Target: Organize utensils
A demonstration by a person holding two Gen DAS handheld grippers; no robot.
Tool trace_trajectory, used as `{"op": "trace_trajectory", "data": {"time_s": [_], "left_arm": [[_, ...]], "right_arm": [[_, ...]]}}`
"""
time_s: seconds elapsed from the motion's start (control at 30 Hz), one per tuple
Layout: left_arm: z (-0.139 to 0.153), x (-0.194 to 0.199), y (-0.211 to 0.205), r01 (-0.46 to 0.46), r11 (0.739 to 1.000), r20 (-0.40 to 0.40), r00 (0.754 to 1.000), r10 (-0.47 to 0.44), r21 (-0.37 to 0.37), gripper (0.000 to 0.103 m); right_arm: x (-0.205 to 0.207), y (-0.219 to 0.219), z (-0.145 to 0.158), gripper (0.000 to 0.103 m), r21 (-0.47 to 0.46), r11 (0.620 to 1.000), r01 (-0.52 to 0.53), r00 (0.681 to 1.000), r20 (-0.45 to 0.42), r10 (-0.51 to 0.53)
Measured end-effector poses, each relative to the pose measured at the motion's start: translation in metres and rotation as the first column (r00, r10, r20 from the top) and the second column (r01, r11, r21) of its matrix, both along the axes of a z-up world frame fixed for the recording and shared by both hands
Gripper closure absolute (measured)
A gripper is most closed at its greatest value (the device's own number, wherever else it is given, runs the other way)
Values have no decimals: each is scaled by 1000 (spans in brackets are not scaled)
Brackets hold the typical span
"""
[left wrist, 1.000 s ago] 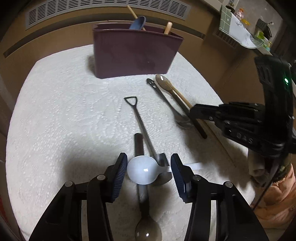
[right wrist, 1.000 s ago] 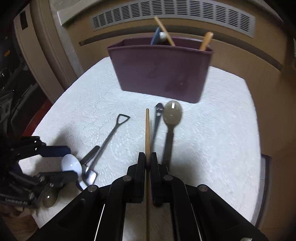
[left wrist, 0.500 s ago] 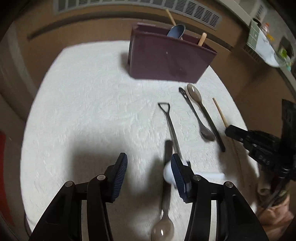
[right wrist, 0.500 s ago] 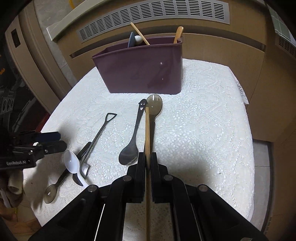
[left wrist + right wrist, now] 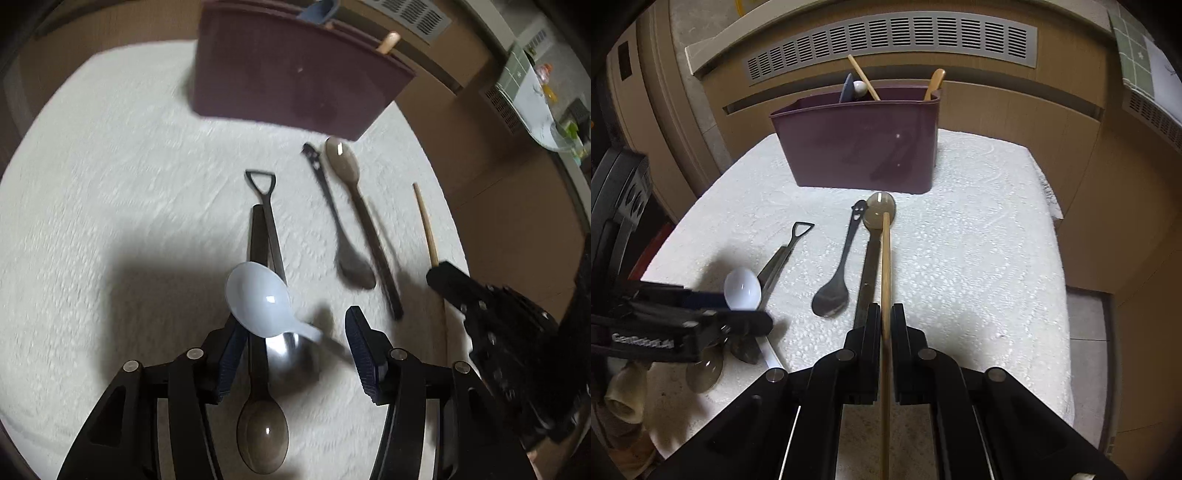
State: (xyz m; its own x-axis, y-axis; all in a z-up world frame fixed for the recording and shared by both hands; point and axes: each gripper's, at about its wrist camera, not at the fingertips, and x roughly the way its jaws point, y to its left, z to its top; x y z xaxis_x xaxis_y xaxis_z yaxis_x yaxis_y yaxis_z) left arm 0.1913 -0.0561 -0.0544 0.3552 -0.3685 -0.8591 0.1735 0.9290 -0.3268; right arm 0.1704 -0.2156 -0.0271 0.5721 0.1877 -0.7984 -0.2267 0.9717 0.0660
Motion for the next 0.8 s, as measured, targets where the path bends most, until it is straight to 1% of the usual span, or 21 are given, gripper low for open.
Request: {"op": "trace_trajectory", "data": {"time_s": [0.03, 0.07, 0.1, 0.17, 0.2, 0.27, 0.3, 0.33, 0.37, 0.4, 0.43, 0.47, 0.5, 0.53, 0.57, 0.6, 0.63, 0.7, 0.73, 0.77, 0.8], "left_arm": [[1, 1, -6, 18, 1000, 38, 999, -19, 12, 48], [3, 3, -13, 45, 999, 95, 994, -47, 29, 48], [4, 4, -17, 63, 996, 161, 984, -72, 62, 48], [7, 9, -18, 68, 988, 248, 964, -100, 136, 48], [10, 12, -16, 66, 983, 288, 951, -113, 169, 48], [15, 19, -4, 33, 978, 326, 940, -101, 206, 48], [18, 23, 4, 5, 976, 326, 942, -78, 219, 48], [21, 26, 11, -16, 977, 313, 948, -54, 214, 48], [25, 27, 21, -35, 982, 287, 958, -19, 184, 48], [29, 26, 30, -50, 990, 247, 969, 16, 131, 48], [29, 29, 35, -49, 996, 208, 978, 31, 80, 48], [28, 26, 35, -32, 999, 151, 988, 29, 22, 48], [26, 23, 29, -15, 1000, 108, 994, 16, -10, 48], [23, 18, 22, 10, 999, 70, 998, -7, -39, 48], [21, 12, 12, 37, 998, 57, 998, -34, -47, 48], [18, 7, -1, 61, 998, 62, 996, -60, -19, 48], [17, 4, -13, 71, 997, 75, 995, -73, 18, 48], [9, 6, -32, 71, 991, 105, 991, -83, 114, 48], [6, 8, -40, 70, 986, 118, 989, -88, 149, 48], [3, 10, -45, 72, 979, 131, 986, -98, 192, 48], [0, 10, -47, 79, 973, 138, 984, -111, 217, 48]], "right_arm": [[0, -1, -1, 98, 1, 1000, 4, 1000, 1, -4], [0, -3, -2, 98, 9, 1000, 5, 1000, -3, -5], [1, -4, -4, 98, 17, 1000, 5, 1000, -9, -5], [4, -5, -7, 98, 27, 1000, 7, 1000, -22, -7], [4, -5, -9, 98, 30, 1000, 8, 1000, -26, -7], [6, -5, -13, 98, 32, 999, 9, 999, -35, -8], [7, -5, -15, 98, 30, 999, 11, 999, -36, -10], [7, -6, -16, 98, 30, 999, 15, 999, -36, -14], [8, -6, -17, 98, 27, 999, 21, 999, -33, -20], [8, -7, -17, 98, 21, 999, 25, 999, -27, -24], [8, -8, -16, 97, 9, 999, 34, 999, -14, -34], [7, -9, -15, 96, -5, 999, 47, 999, 1, -47], [7, -9, -14, 94, -20, 998, 58, 998, 13, -58], [6, -10, -14, 84, -29, 998, 63, 998, 18, -62], [6, -11, -13, 67, -33, 997, 67, 998, 23, -66], [5, -12, -11, 59, -32, 997, 72, 997, 29, -71], [3, -14, -9, 48, -36, 996, 80, 996, 44, -78], [-3, -15, -6, 45, -71, 994, 88, 994, 74, -83], [-5, -16, -5, 42, -84, 993, 87, 994, 77, -81], [-7, -17, -5, 35, -101, 991, 88, 994, 81, -80], [-9, -18, -5, 31, -115, 989, 89, 993, 83, -79]]}}
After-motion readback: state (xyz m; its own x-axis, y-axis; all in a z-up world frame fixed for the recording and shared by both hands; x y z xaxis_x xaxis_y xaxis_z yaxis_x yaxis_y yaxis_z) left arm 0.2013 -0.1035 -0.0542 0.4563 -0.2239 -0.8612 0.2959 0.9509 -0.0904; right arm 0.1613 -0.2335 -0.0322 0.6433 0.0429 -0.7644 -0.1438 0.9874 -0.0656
